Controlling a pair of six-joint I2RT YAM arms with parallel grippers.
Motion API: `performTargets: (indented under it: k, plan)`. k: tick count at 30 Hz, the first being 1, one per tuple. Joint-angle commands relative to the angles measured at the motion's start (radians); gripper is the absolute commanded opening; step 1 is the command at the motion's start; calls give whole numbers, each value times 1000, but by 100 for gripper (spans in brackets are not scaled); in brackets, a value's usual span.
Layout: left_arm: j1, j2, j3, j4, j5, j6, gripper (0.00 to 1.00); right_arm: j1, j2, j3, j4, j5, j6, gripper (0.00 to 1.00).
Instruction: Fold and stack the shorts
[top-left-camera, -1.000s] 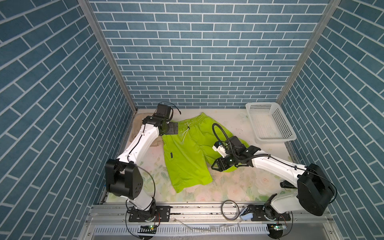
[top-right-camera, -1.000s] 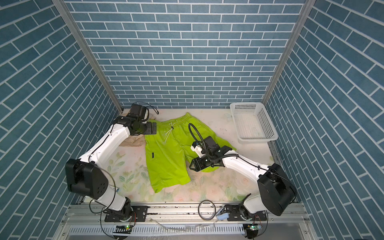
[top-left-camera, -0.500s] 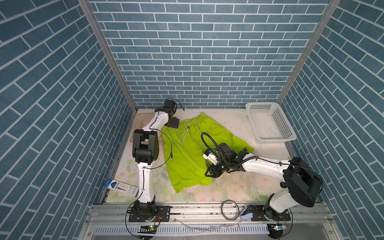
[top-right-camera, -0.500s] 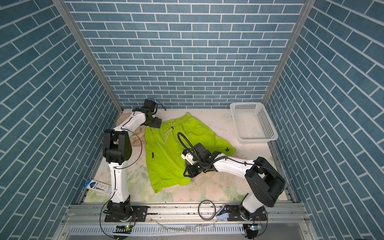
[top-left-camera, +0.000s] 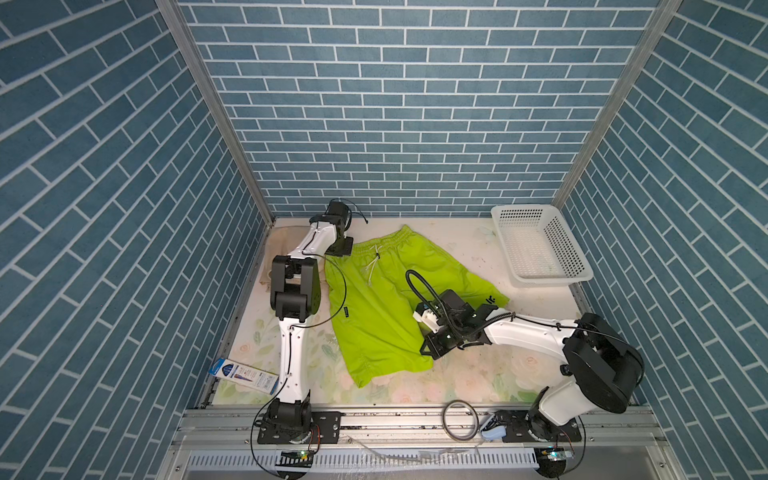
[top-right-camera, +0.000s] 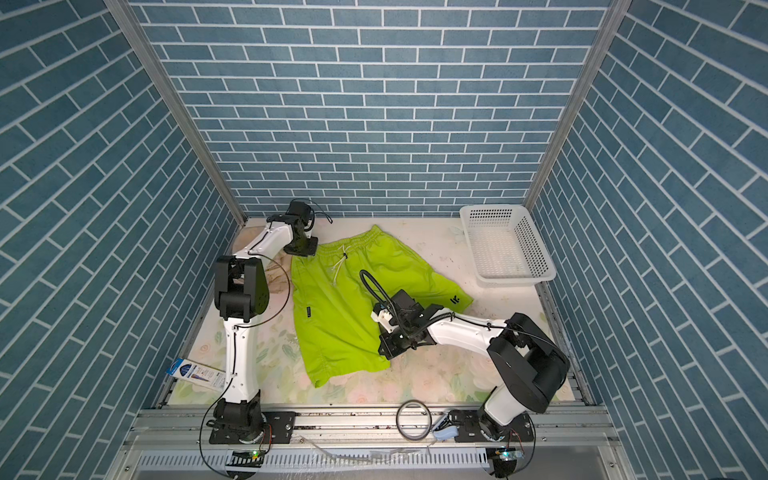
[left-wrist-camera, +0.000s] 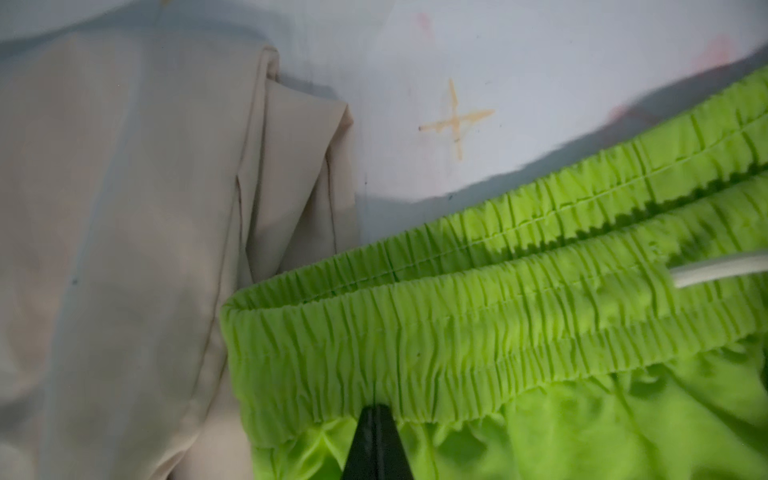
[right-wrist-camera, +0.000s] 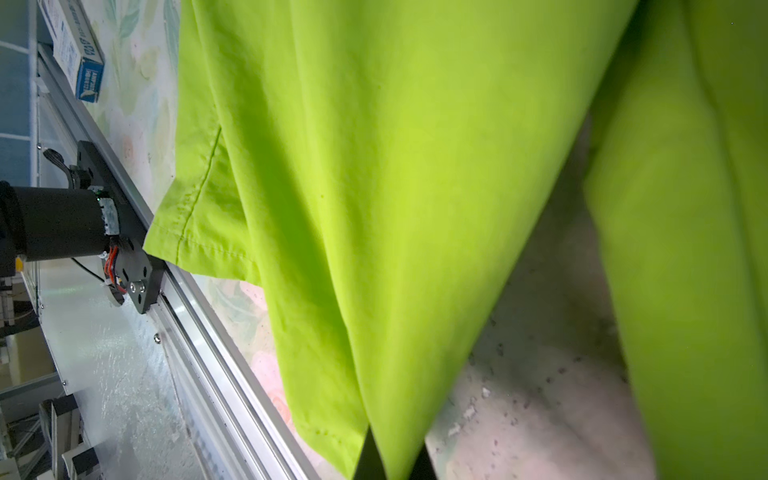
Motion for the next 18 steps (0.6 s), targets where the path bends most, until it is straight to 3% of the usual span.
performTargets:
  k: [1, 5, 11, 12, 14, 15, 16, 18]
  plan:
    - [3, -58, -20, -68, -65, -32, 0, -65, -28, -19, -104, 49, 17, 0]
    - [10, -194, -120, -130, -190, -89, 0, -158, -42, -17, -237, 99, -20, 0]
    - [10, -362, -358, -102, -174, -155, 0, -231, -31, 9, -325, 134, -69, 0]
    - [10, -374, -378, -70, -149, -138, 13, -236, -28, 15, -326, 125, -74, 0]
    - [10, -387, -397, 26, -53, -82, 71, -237, -25, 20, -316, 105, -81, 0]
    - [10, -381, -385, 54, -2, -59, 89, -238, -24, 18, -307, 90, -84, 0]
    - [10, -354, -349, 63, 35, -35, 99, -237, -21, 15, -297, 72, -85, 0]
    - [10, -276, -236, 32, 49, -1, 100, -239, -22, 2, -277, 43, -83, 0]
